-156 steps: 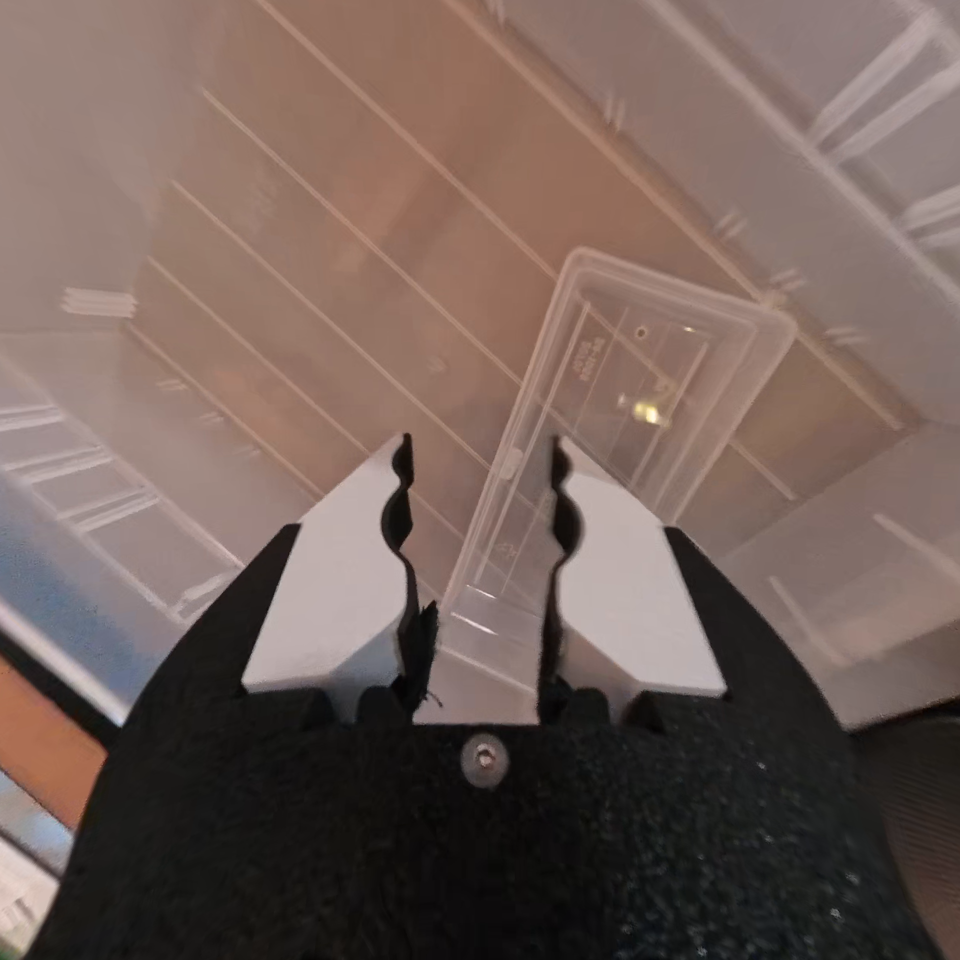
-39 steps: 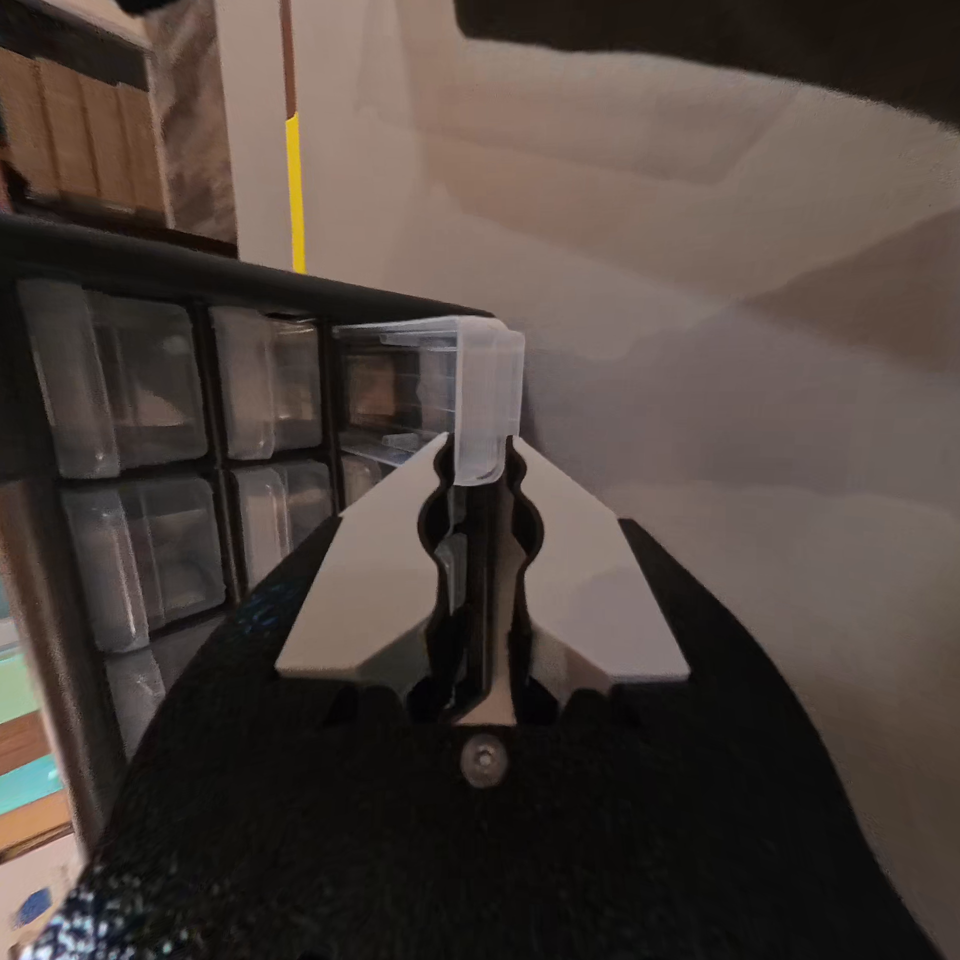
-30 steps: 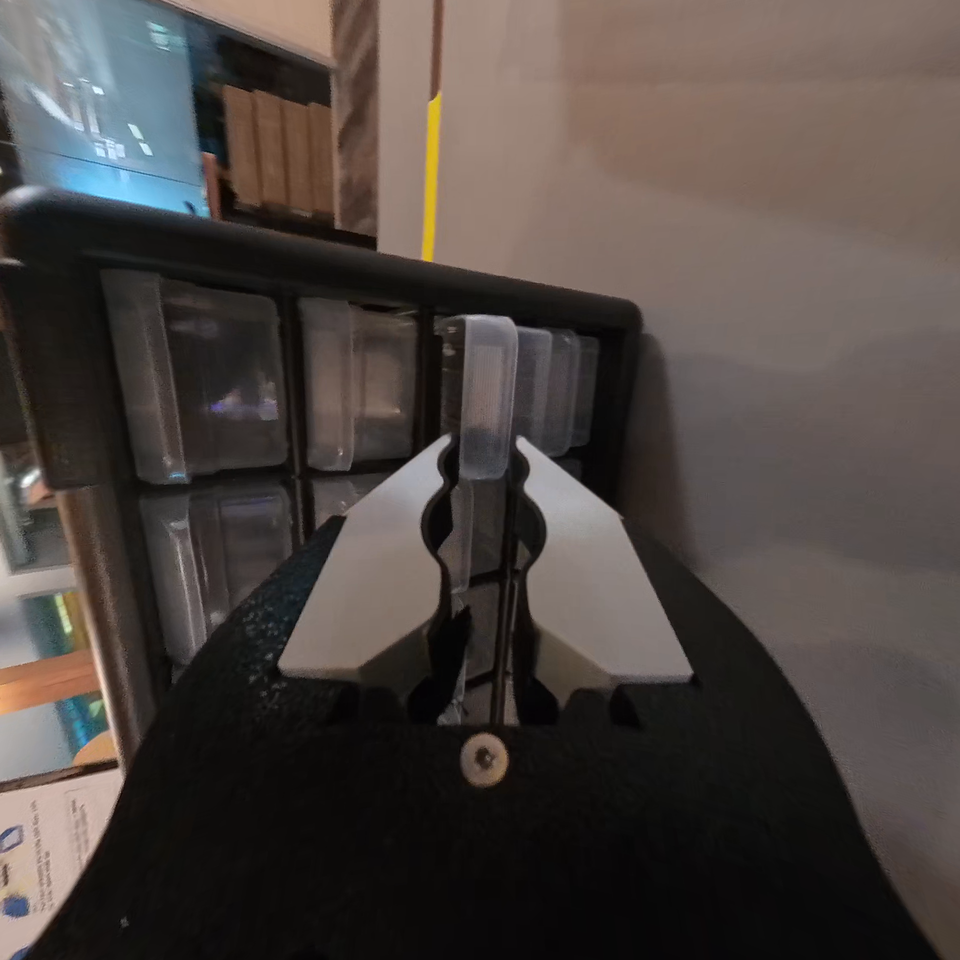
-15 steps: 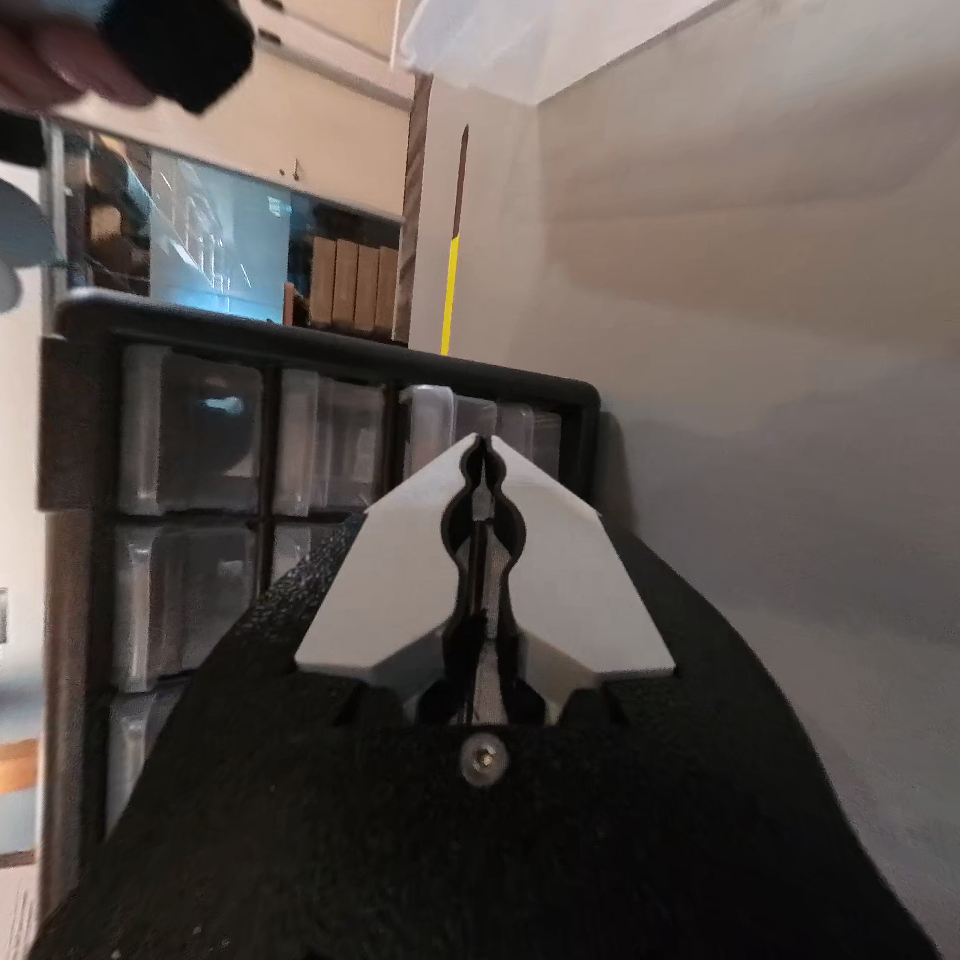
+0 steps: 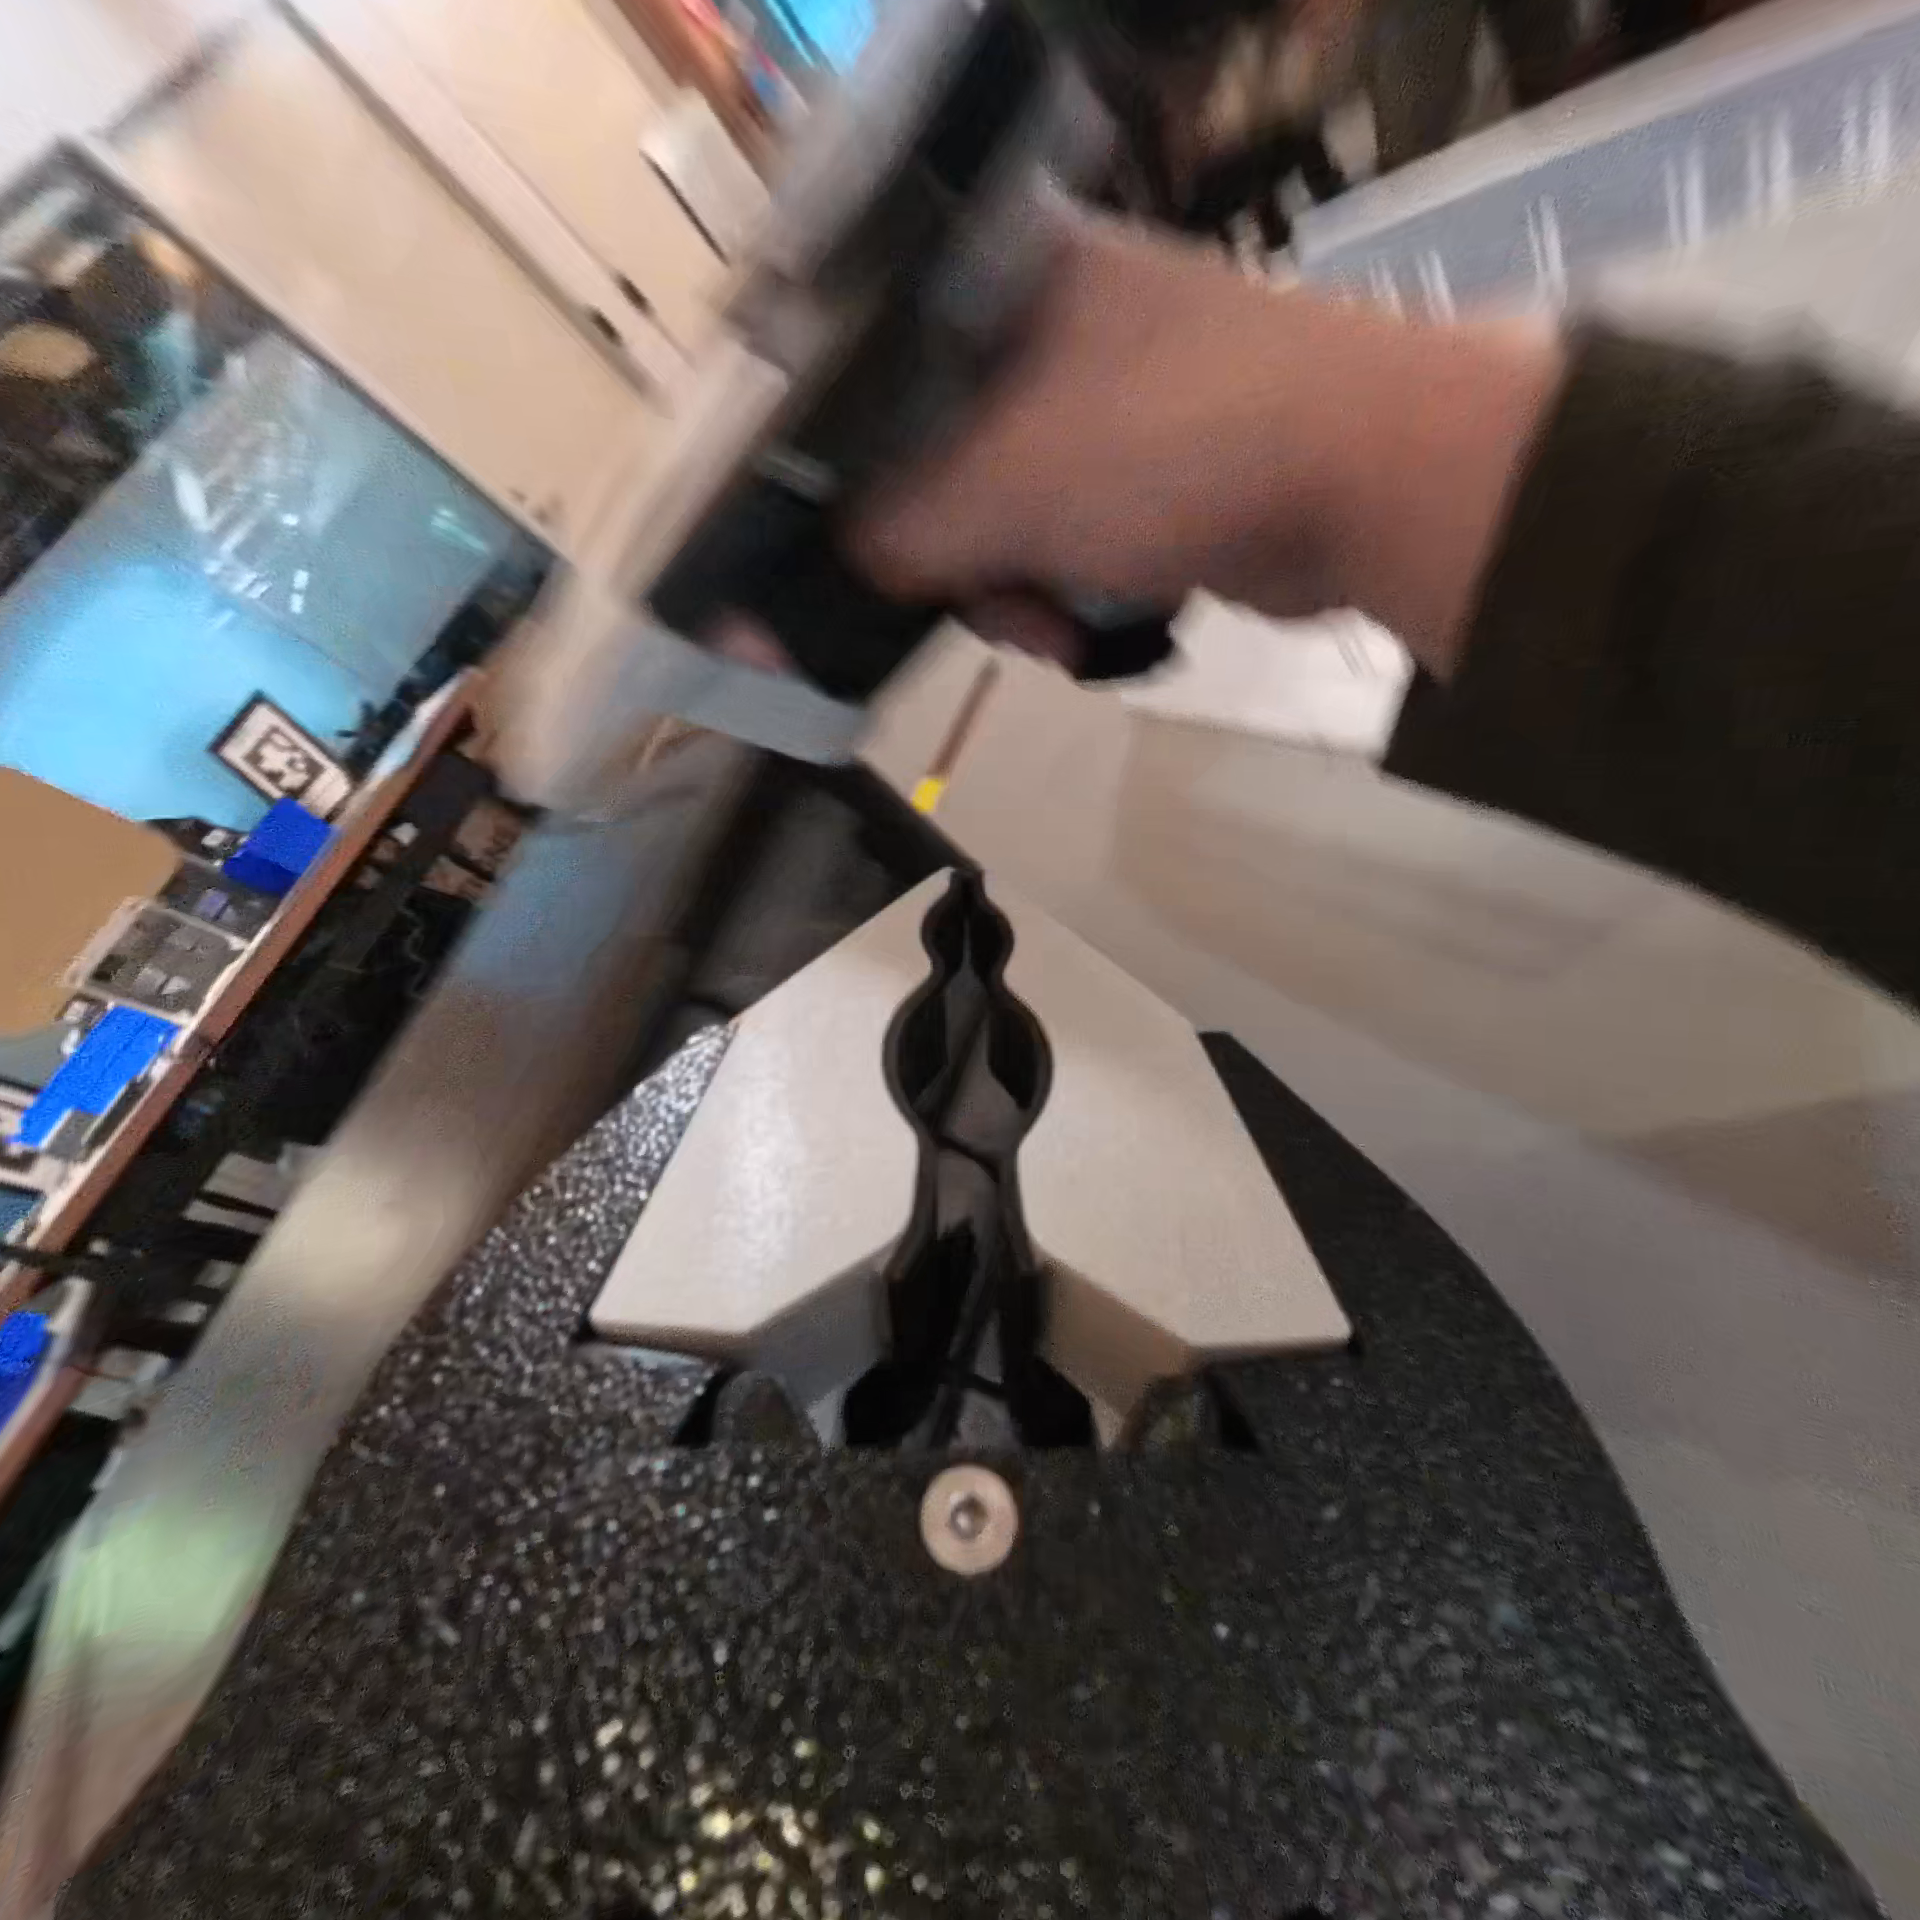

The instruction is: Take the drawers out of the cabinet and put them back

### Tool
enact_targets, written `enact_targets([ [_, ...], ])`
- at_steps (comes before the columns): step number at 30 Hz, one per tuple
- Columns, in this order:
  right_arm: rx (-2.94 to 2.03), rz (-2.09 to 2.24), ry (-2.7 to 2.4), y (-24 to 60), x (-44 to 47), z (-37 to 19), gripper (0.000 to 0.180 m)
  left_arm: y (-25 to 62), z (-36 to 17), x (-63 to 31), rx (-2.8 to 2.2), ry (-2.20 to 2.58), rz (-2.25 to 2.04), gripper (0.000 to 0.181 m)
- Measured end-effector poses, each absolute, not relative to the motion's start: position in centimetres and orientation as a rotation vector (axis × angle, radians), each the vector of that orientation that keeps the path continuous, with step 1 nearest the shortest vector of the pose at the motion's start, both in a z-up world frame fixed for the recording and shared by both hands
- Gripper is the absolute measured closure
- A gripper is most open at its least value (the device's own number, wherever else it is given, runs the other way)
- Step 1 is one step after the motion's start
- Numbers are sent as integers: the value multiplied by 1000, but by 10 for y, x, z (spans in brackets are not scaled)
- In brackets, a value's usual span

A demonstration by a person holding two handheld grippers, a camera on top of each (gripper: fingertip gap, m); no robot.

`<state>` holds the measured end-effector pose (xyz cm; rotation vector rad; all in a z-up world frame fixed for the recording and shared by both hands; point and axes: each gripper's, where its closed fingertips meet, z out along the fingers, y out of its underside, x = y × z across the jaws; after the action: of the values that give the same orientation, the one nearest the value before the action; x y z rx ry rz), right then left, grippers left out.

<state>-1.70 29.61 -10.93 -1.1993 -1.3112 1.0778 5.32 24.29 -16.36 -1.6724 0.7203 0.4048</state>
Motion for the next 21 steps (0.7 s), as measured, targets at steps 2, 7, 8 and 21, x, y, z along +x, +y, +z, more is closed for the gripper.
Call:
enact_targets([
  [2,-1210,1067,-1315,298,-18,-111,180,225,-107,30,-1590,543,331,181],
  [7,-1234,1019,-1333,300,-19,-117,180,172,-30,-58,-1452,125,234,124],
  [8,-1236,1011,-1335,300,-19,-117,180,165,-30,-71,-1448,73,201,115],
  [21,-1129,920,-1049,306,-2,-65,154,165,-123,-128,-1901,61,175,133],
])
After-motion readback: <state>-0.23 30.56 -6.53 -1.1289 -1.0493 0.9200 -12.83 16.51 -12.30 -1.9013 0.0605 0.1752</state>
